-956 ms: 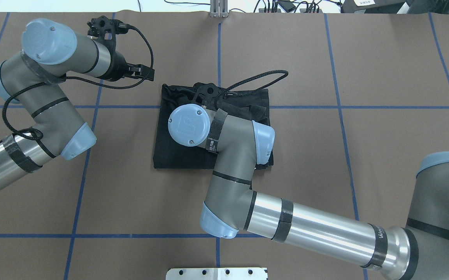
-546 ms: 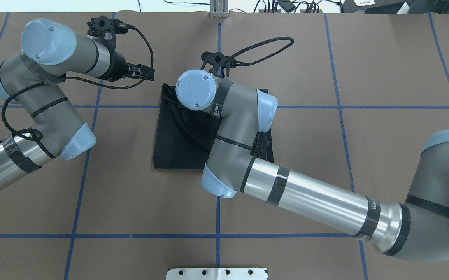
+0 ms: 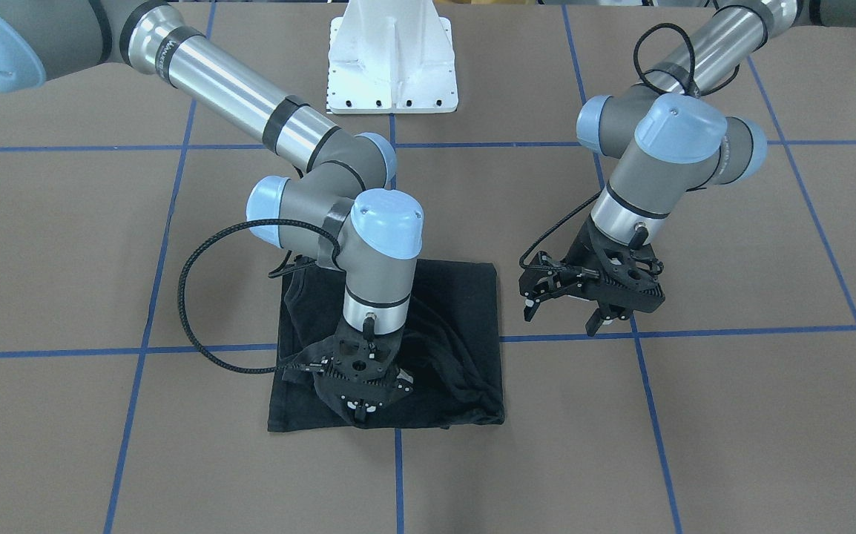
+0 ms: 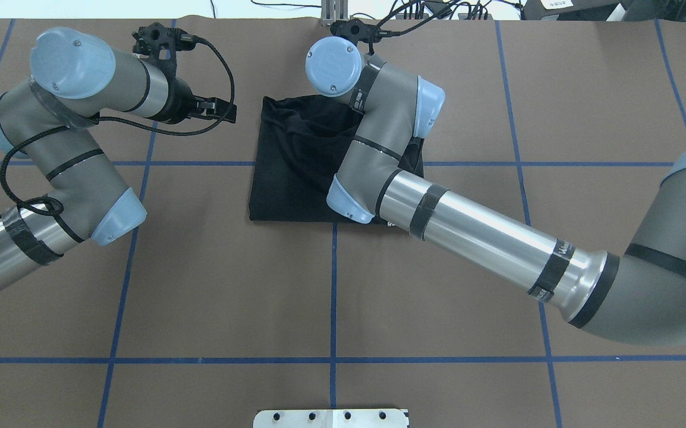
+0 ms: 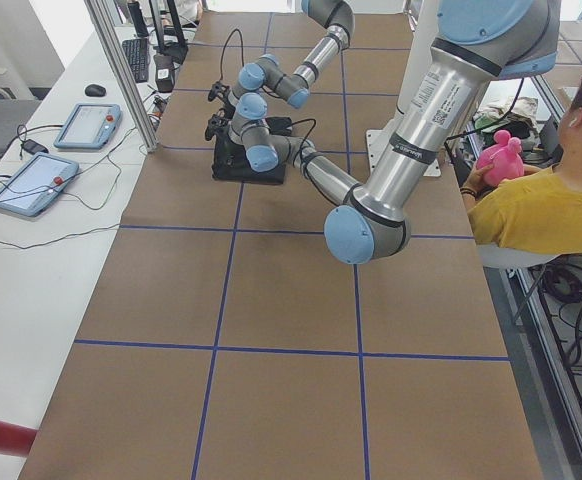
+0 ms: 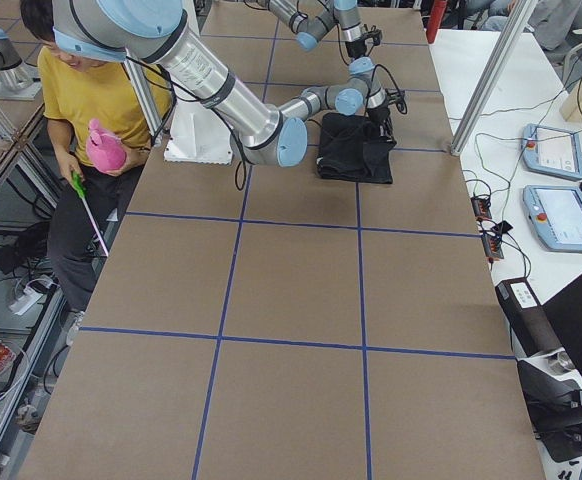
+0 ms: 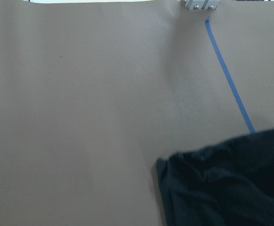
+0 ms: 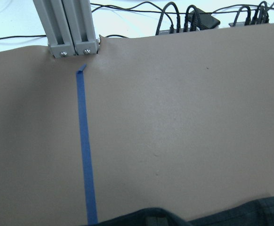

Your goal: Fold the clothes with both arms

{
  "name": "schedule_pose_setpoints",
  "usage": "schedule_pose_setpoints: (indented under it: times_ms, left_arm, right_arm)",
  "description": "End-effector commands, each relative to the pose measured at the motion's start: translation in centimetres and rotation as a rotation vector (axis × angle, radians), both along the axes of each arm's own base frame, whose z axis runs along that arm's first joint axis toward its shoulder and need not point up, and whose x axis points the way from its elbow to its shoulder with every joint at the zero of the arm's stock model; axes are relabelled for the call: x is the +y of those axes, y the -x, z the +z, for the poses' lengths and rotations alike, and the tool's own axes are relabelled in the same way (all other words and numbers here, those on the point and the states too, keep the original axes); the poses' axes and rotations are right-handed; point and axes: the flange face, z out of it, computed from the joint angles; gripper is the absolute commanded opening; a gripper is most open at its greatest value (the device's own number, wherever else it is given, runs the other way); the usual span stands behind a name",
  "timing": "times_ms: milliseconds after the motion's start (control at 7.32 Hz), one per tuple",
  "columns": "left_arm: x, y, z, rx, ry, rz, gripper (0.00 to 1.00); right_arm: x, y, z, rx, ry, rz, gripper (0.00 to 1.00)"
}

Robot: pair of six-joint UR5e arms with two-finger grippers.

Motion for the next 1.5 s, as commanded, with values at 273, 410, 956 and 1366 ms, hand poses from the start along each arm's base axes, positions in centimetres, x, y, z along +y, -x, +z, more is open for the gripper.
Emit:
schedule_pose_setpoints:
  times_ms: [273,410,956,1366]
  left_arm:
    - [0.0,0.0,0.2,-0.001,0.003,-0.001,1.00]
    - [0.0,0.0,0.2,-0.002,0.002,0.000,1.00]
    - [0.0,0.0,0.2,0.000,0.006,-0.002,1.00]
    - [0.0,0.0,0.2,0.001,0.007,-0.003,1.00]
  right_arm:
    - [-0.5,-0.6,-2.0,-0.032,0.002,-0.150,0.39]
    - [1.4,1.3,-3.0,-0.046,0.015,-0.170,0.42]
    - [9.0,5.2,-6.5,-0.079,0.088,-0.189,0.46]
    - [11.5,5.0,-5.8,-0.093,0.111,-0.187,0.78]
